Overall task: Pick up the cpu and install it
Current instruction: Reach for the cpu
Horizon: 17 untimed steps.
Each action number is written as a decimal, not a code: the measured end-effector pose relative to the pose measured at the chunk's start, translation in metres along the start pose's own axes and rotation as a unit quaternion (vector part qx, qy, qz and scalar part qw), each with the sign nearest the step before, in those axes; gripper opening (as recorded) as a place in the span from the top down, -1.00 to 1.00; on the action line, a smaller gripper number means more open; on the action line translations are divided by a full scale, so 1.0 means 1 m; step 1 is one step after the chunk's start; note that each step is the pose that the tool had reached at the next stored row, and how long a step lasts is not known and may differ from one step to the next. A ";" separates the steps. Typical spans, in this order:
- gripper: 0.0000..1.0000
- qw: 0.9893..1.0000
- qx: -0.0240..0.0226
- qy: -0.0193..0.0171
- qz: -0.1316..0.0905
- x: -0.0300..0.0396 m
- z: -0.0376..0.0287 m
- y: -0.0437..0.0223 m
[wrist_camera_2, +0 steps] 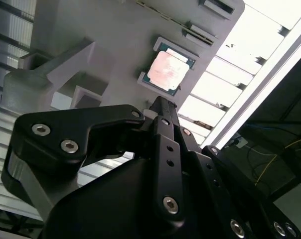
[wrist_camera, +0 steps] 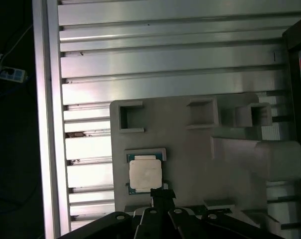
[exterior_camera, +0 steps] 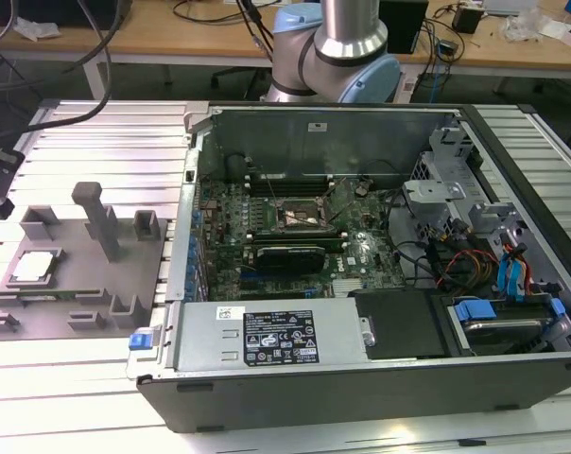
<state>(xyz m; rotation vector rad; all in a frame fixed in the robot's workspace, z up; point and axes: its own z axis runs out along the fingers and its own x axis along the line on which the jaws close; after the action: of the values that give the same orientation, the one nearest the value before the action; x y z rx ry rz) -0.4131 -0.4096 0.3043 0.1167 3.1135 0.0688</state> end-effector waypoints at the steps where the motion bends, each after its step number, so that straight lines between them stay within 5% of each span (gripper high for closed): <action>1: 0.79 1.000 0.000 0.000 0.000 0.0000 0.0000 0.0000; 17: 0.79 1.000 0.000 0.000 0.000 0.0005 0.0324 -0.0042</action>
<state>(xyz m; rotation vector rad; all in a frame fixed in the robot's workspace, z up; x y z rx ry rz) -0.4130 -0.4124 0.2718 0.1166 3.1134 0.0688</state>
